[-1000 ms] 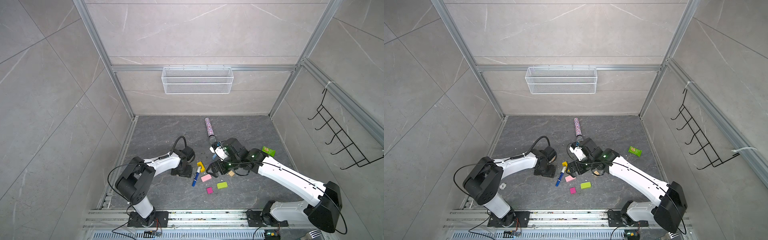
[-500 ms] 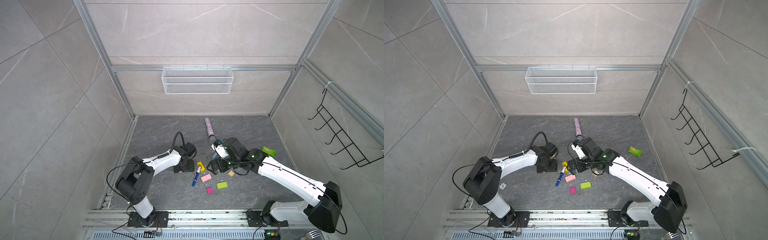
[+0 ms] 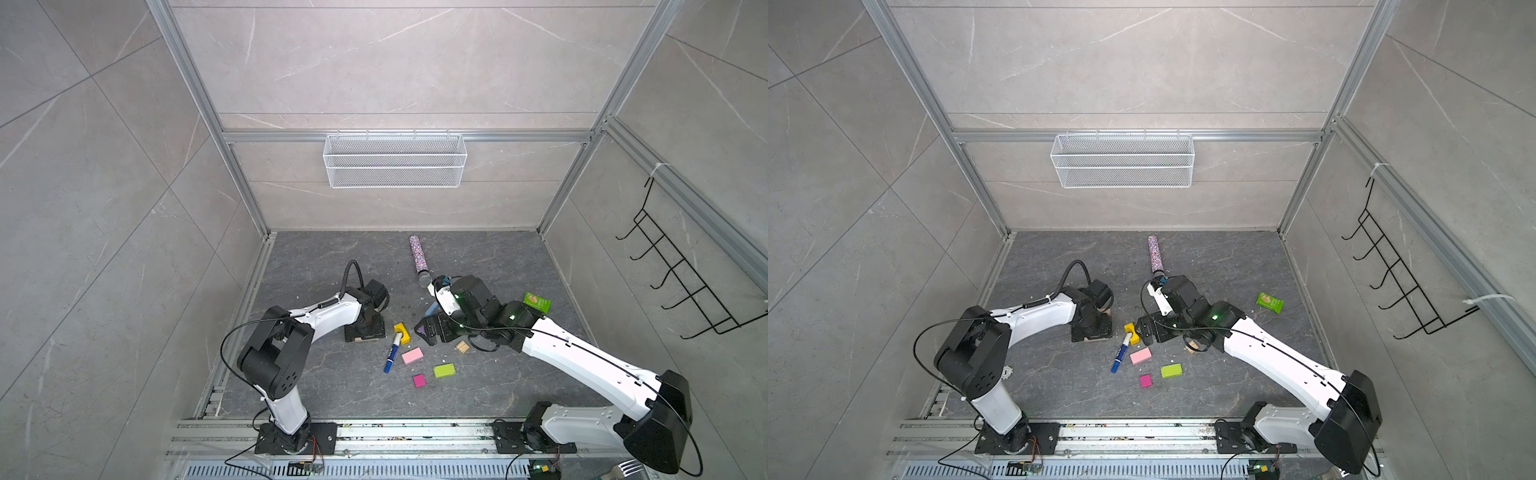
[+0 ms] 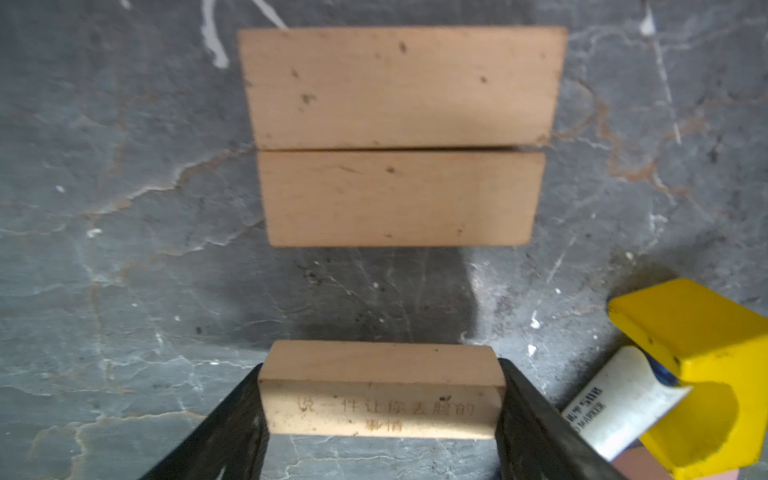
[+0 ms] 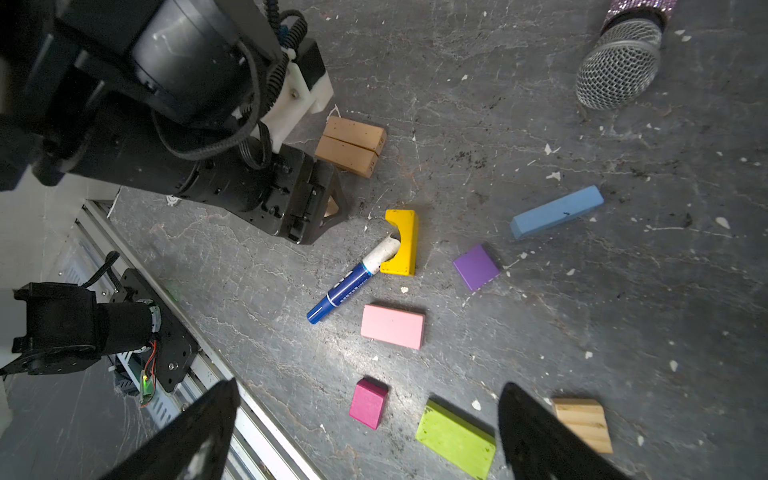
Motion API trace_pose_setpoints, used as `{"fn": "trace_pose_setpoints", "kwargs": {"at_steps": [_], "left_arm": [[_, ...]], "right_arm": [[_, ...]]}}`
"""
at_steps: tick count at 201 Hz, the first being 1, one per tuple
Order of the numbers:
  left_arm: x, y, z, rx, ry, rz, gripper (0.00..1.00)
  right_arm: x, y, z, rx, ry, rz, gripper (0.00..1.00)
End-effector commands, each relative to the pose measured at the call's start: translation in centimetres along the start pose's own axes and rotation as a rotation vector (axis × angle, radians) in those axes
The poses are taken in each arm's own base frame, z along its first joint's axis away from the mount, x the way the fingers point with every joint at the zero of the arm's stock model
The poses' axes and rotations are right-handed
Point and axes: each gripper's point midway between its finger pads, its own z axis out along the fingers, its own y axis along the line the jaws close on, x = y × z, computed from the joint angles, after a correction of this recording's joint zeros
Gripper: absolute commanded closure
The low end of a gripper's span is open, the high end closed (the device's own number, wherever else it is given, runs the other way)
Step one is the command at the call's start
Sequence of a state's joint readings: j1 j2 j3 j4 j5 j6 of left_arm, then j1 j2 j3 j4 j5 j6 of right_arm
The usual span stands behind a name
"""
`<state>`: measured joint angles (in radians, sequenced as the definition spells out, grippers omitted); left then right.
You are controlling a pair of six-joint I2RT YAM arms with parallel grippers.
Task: Build the wood block tower
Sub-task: 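Lower the printed bar against the paired bars, forming a row of three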
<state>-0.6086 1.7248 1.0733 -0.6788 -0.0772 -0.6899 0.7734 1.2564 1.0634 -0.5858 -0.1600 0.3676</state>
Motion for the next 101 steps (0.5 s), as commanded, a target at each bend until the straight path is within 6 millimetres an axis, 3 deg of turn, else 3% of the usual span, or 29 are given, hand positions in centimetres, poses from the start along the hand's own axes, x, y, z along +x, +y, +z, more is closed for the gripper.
{"fn": "trace_pose_setpoints", "kwargs": {"at_steps": [1, 101], "left_arm": [[-0.7, 0.1, -0.1, -0.009, -0.004, 0.014, 0.34], [-1.8, -0.2, 0.5, -0.037, -0.011, 0.025, 0.34]], "right_arm": [[0.0, -0.3, -0.2, 0.011, -0.016, 0.015, 0.01], [-0.3, -0.2, -0.2, 0.009, -0.018, 0.018, 0.01]]}}
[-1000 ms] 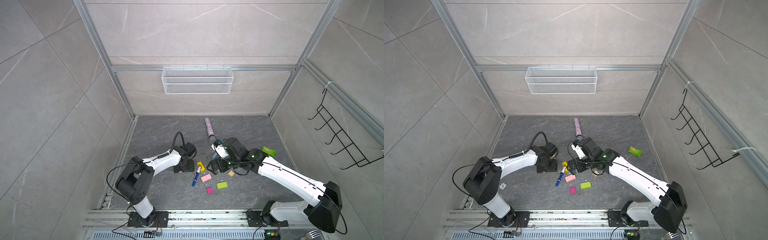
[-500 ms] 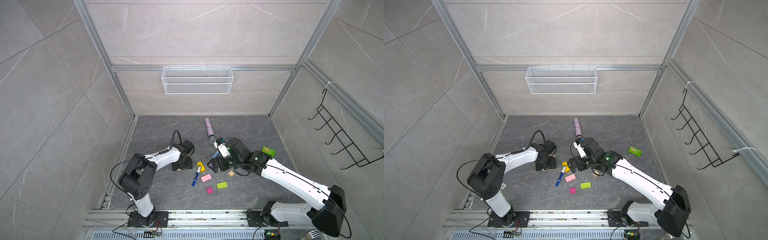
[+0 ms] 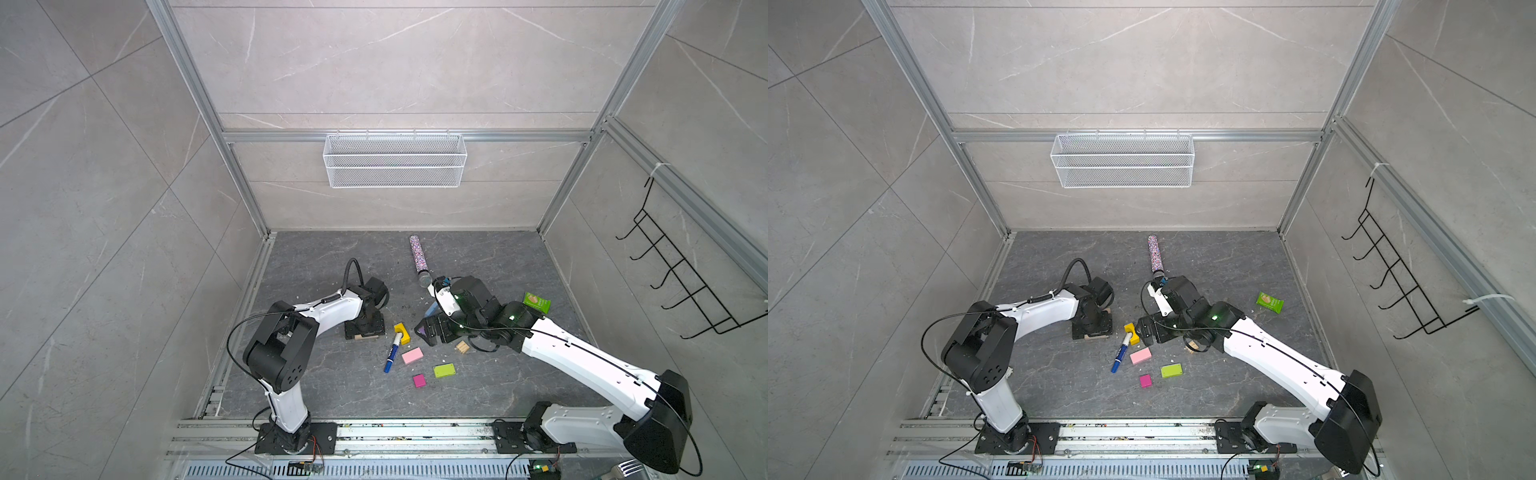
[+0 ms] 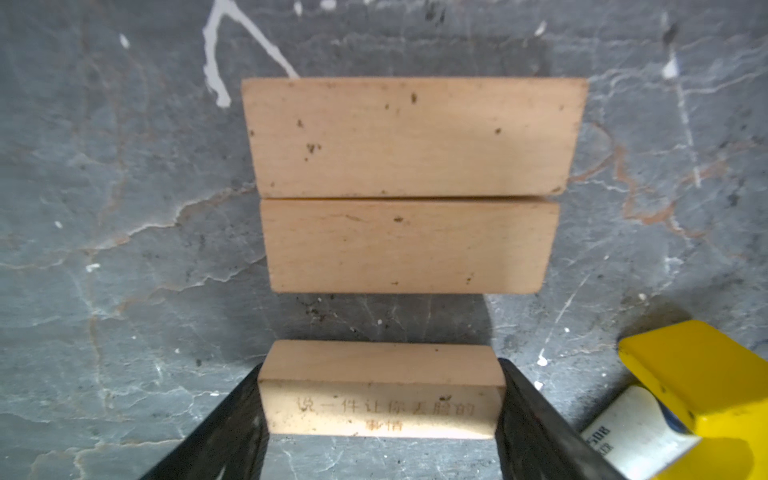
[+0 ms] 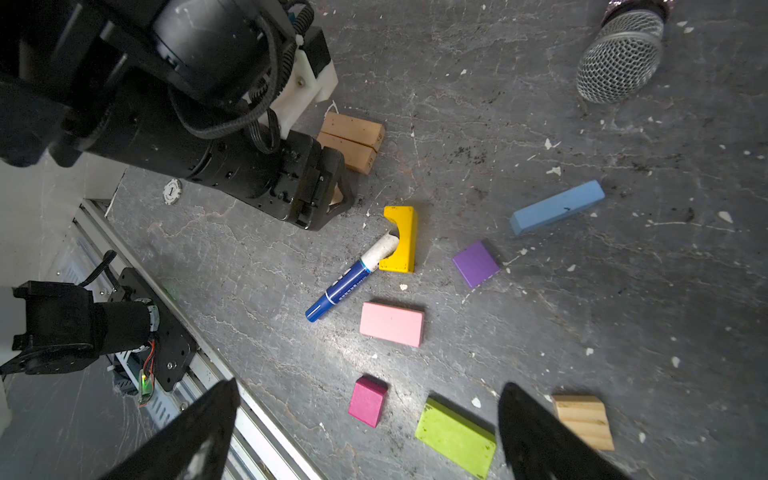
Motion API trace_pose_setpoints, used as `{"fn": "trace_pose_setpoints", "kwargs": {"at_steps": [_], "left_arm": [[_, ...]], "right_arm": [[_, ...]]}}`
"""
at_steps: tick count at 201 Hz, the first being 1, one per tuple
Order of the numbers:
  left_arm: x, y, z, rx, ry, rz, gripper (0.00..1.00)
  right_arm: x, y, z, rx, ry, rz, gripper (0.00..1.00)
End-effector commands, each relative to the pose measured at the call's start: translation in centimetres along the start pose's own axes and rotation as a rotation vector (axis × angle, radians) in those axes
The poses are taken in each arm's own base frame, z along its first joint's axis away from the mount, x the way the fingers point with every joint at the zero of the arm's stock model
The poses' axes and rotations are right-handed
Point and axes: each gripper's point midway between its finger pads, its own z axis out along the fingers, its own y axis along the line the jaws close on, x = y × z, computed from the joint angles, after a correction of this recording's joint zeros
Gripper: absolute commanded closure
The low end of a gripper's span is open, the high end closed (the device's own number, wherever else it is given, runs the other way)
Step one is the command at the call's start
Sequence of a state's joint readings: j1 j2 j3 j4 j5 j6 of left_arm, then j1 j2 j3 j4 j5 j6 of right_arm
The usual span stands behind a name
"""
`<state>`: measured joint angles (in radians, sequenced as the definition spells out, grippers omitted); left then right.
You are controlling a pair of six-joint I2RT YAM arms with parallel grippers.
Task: Build the wood block tower
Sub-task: 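Lower the printed bar against the paired bars, forming a row of three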
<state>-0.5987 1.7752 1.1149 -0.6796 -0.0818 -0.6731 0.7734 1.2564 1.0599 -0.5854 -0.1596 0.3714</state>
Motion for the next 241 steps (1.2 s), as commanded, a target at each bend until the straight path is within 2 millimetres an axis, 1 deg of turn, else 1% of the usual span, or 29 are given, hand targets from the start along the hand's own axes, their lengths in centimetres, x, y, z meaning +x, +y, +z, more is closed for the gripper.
{"fn": "trace_pose_setpoints", "kwargs": {"at_steps": [1, 117, 241], "left_arm": [[-0.9, 0.0, -0.1, -0.026, -0.015, 0.018, 0.34], [-1.9, -0.3, 0.1, -0.044, -0.028, 0.023, 0.34], [-1.7, -0.5, 0.8, -0.045, -0.009, 0.015, 0.34]], "right_arm": [[-0.4, -0.2, -0.2, 0.008, -0.020, 0.014, 0.01], [-0.2, -0.1, -0.2, 0.004, -0.013, 0.013, 0.01], [-0.1, 0.0, -0.1, -0.003, -0.006, 0.010, 0.01]]}}
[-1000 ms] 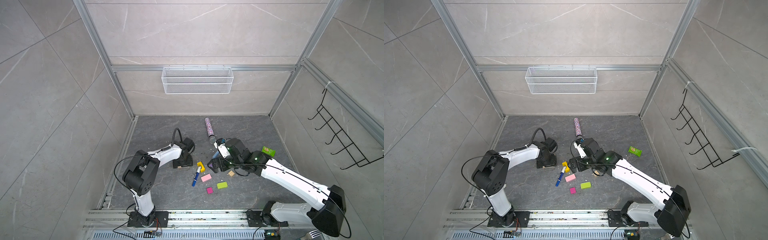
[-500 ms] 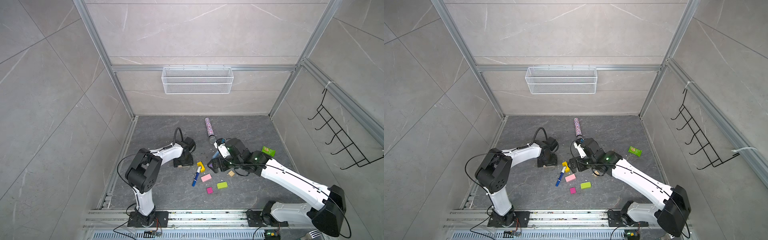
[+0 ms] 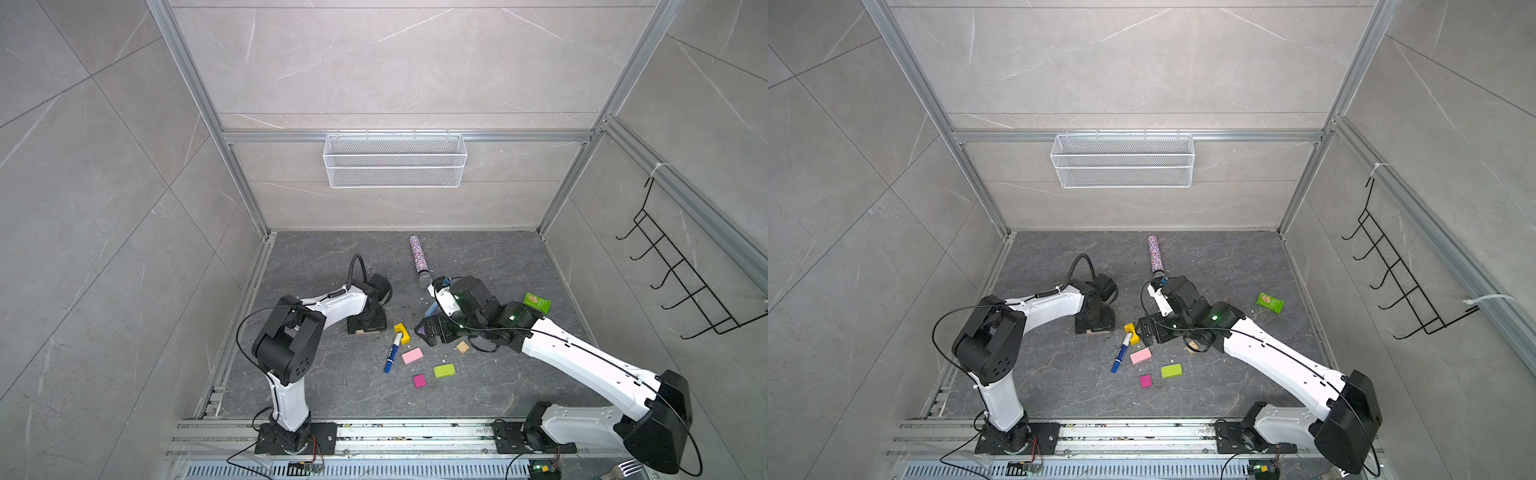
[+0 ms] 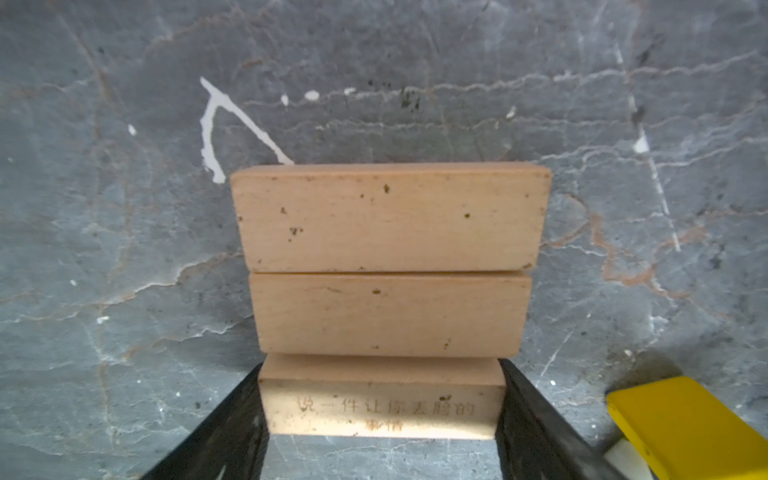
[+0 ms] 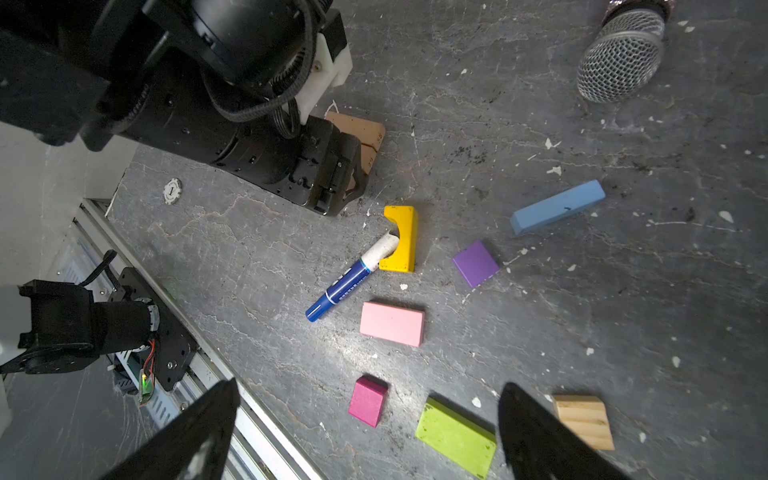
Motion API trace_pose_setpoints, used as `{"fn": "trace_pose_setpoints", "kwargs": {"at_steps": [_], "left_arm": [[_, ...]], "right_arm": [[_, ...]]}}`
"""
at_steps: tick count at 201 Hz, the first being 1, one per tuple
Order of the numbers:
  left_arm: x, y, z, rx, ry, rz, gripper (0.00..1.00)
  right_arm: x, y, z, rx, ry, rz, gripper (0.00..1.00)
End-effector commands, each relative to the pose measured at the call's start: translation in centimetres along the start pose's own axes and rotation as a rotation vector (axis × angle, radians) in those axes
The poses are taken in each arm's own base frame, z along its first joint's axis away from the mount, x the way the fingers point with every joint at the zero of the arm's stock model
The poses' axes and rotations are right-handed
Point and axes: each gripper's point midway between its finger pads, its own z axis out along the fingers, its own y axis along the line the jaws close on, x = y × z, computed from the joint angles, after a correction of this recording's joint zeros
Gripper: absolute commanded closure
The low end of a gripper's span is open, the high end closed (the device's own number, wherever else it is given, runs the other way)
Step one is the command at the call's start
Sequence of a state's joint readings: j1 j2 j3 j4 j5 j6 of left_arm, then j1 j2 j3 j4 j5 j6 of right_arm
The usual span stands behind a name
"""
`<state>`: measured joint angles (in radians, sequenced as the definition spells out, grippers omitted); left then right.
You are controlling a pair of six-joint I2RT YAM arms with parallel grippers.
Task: Build the wood block tower
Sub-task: 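Lower the printed bar against the paired bars, forming a row of three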
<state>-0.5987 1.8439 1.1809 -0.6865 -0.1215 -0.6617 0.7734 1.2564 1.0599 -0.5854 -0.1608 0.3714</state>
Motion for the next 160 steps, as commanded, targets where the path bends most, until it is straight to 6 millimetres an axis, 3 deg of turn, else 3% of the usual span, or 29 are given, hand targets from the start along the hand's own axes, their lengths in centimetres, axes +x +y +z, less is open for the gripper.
{"fn": "trace_pose_setpoints", "kwargs": {"at_steps": [1, 160], "left_arm": [[-0.23, -0.08, 0.08, -0.008, 0.008, 0.002, 0.34], [-0.58, -0.29, 0.32, 0.000, 0.004, -0.023, 0.34]], "right_arm": [[-0.16, 0.01, -0.11, -0.003, -0.007, 0.010, 0.01], [0.04, 0.18, -0.04, -0.016, 0.000, 0.007, 0.01]]}}
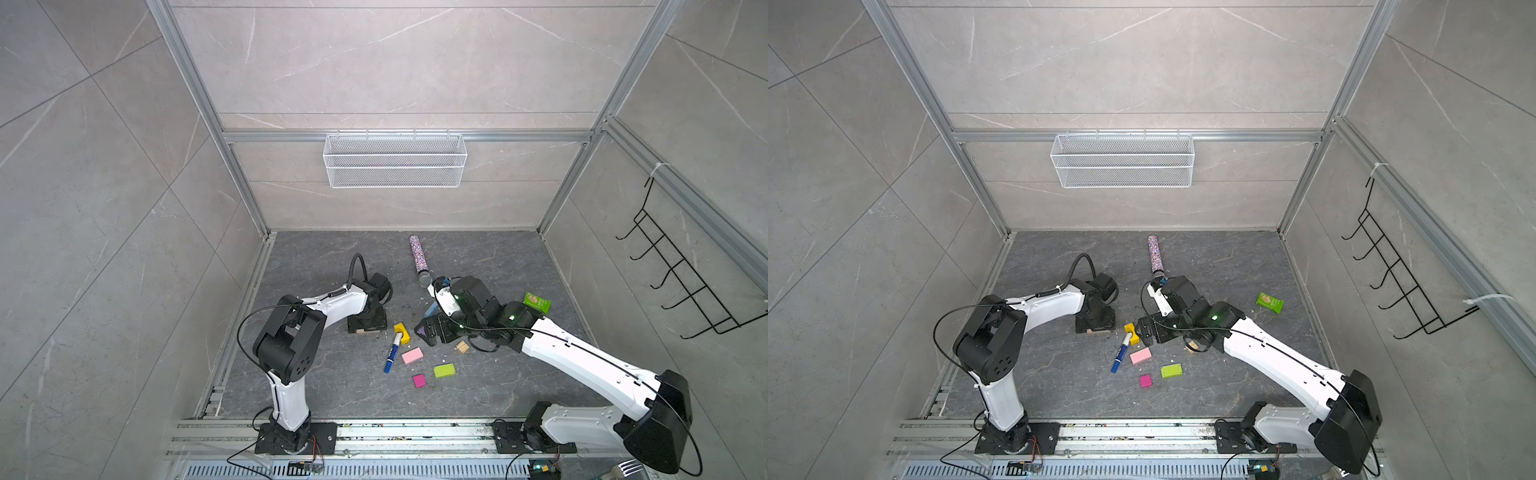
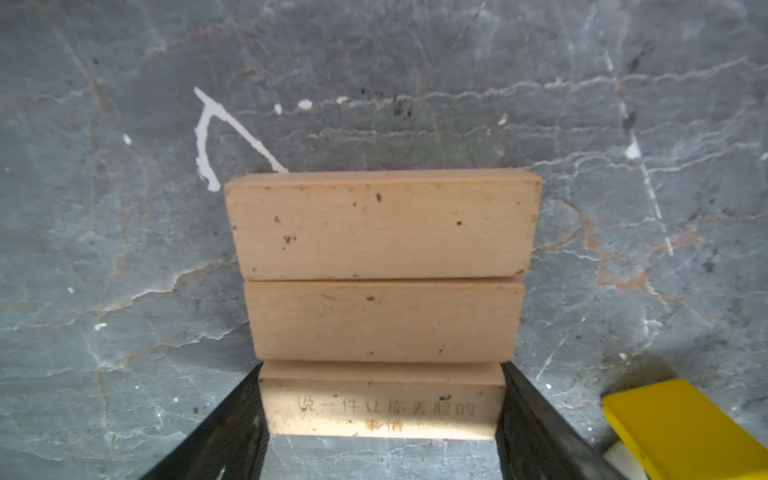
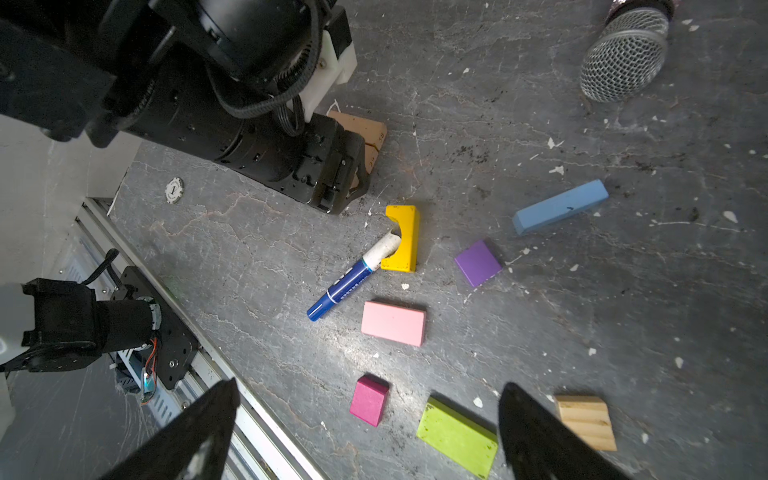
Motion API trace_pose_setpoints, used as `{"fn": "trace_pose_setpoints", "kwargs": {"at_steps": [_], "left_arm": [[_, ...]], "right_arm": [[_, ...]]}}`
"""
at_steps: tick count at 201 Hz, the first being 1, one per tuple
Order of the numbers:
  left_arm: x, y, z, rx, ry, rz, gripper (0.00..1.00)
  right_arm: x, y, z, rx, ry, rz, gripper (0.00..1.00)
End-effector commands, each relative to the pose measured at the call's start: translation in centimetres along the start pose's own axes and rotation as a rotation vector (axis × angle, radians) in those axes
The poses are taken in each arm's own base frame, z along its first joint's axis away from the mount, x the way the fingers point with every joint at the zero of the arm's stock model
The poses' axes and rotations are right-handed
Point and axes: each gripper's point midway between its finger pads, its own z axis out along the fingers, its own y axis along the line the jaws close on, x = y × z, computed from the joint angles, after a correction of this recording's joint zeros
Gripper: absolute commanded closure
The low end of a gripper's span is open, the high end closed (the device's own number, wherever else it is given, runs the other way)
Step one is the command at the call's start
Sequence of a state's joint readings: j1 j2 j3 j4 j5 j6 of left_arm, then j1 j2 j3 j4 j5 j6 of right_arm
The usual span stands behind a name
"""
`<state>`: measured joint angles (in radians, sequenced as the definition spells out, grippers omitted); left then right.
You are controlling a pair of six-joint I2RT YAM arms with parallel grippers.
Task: Build the wood block tower
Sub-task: 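Lower the printed bar against the paired bars, forming a row of three, then open the left gripper and lift away from the three bars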
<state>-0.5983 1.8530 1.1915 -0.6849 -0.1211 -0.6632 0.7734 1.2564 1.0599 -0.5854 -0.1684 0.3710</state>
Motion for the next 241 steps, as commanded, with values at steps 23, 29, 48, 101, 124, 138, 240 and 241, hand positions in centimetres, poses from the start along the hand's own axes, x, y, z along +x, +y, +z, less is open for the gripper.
{"fn": "trace_pose_setpoints", "kwargs": {"at_steps": [23, 29, 48, 101, 124, 138, 240, 241], "left_arm": [[-0.23, -0.01, 0.35, -0.007, 0.008, -0.022, 0.34], [-0.20, 0.04, 0.37, -0.009, 0.009, -0.021, 0.34], [-0.19, 0.27, 0.40, -0.017, 0.008, -0.025, 0.34], [-0.36, 0.22, 0.67, -0.001, 0.013, -0.052, 0.34], [-0.43, 0.23, 0.67, -0.001, 0.012, -0.051, 0.34], [-0.40, 0.27, 0.69, 0.000, 0.014, -0.053, 0.34], [-0.13, -0.18, 0.53, 0.033, 0.022, -0.064, 0.20], [-0.14, -0.20, 0.51, 0.033, 0.021, -0.064, 0.19]], "right_arm": [[-0.07, 0.14, -0.03, -0.013, -0.004, 0.008, 0.01], [-0.03, 0.13, -0.02, -0.013, -0.003, 0.008, 0.01], [-0.11, 0.19, -0.04, -0.015, -0.005, 0.007, 0.01], [-0.05, 0.29, 0.03, -0.021, 0.000, 0.007, 0.01], [-0.05, 0.30, -0.10, -0.021, -0.002, 0.006, 0.01], [0.03, 0.27, -0.08, -0.020, 0.002, 0.005, 0.01], [0.24, 0.31, -0.04, -0.023, 0.011, 0.000, 0.01], [0.25, 0.29, -0.02, -0.022, 0.011, 0.000, 0.01]]}}
